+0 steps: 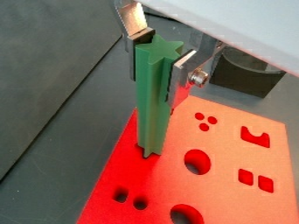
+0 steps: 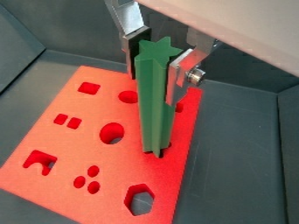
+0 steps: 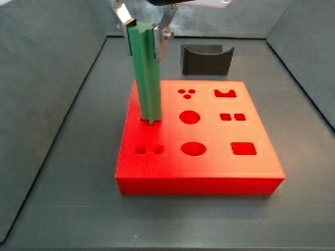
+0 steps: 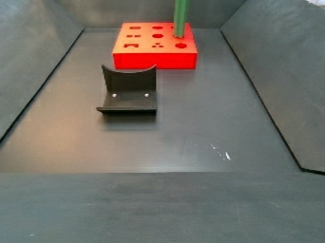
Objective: Insert the star object.
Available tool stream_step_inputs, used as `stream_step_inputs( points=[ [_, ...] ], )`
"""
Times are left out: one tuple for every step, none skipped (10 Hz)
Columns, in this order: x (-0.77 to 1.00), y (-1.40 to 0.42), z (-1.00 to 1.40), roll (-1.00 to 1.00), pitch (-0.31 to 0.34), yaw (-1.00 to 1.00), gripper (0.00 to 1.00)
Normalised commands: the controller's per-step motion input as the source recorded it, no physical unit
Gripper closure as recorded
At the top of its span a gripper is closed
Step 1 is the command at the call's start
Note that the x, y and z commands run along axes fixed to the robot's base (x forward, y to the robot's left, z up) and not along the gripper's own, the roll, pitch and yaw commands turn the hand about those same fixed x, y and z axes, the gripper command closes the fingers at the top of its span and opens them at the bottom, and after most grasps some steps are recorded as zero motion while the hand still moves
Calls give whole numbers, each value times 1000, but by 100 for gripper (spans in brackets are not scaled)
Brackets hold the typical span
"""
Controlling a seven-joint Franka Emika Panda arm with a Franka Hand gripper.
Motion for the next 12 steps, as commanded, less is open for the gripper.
stream_step_inputs(
  points=[
    [0,-123,-209,0,0,0,100],
    [-9,-43,-280,-1,0,0,100],
    [0,0,-369,-126,-3,0,100],
    [31,0,-486,-217,14,0,100],
    [271,0,-531,-231,164,0,100],
    [151,57,-589,-213,160,-51,100],
    [137,103,-631,-190,171,-66,100],
    [69,34,-734,-117,167,-106,100],
    [37,0,-820,0,189,-186,100],
    [54,0,-777,0,203,-203,100],
    [0,0,0,9,-6,0,100],
    [0,0,0,0,0,0,100]
  ],
)
